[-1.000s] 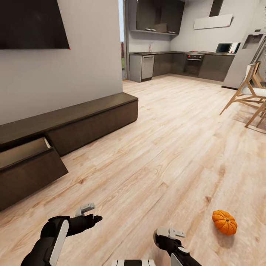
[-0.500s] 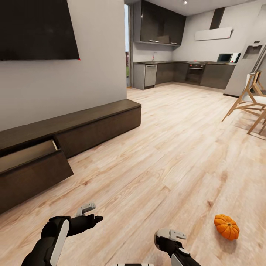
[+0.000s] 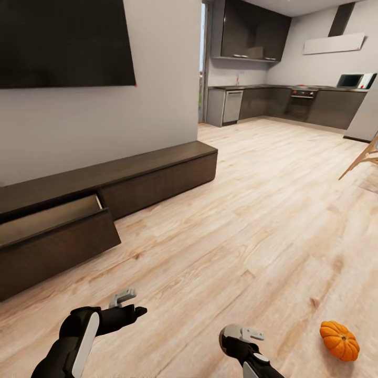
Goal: Place each of the two pumpkins and all three candles from the living room inside a cabinet in the living room (use any cabinet), then make sure every cabinet is closed, and position the cauldron so it is next to a table in the living room.
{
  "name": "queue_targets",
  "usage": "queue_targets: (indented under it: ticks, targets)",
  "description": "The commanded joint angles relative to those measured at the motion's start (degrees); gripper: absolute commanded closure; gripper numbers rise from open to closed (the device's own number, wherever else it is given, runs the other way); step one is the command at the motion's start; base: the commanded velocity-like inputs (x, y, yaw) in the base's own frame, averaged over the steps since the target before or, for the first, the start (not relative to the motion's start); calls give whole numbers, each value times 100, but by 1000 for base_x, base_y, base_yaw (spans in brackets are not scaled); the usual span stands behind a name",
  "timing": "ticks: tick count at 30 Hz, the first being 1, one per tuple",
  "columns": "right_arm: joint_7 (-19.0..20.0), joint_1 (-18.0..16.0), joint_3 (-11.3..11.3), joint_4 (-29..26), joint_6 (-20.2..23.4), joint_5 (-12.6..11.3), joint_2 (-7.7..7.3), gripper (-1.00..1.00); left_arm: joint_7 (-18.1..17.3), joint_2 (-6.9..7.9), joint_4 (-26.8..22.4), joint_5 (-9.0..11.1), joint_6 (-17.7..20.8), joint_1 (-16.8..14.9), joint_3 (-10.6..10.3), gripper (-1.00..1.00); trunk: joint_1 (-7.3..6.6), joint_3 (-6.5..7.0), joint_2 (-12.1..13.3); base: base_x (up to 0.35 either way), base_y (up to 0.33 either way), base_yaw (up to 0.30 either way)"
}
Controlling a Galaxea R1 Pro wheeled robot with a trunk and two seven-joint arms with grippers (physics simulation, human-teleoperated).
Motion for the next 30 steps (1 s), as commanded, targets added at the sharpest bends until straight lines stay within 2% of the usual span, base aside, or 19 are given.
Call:
queue_targets:
  ticks: [1,13,30]
  targets:
    - [-8,1,6,0,-16,4,1,100,0,0,0,-3,0,0,-2,-100,-23,11,42,0,0,212]
    - [-300,2,29,0,-31,25,5,100,0,-9,0,4,0,0,-6,-100,-286,145,523,0,0,210]
    - [-348,4,39,0,-40,38,10,100,0,0,3,15,0,0,-6,-100,-660,335,1205,0,0,210]
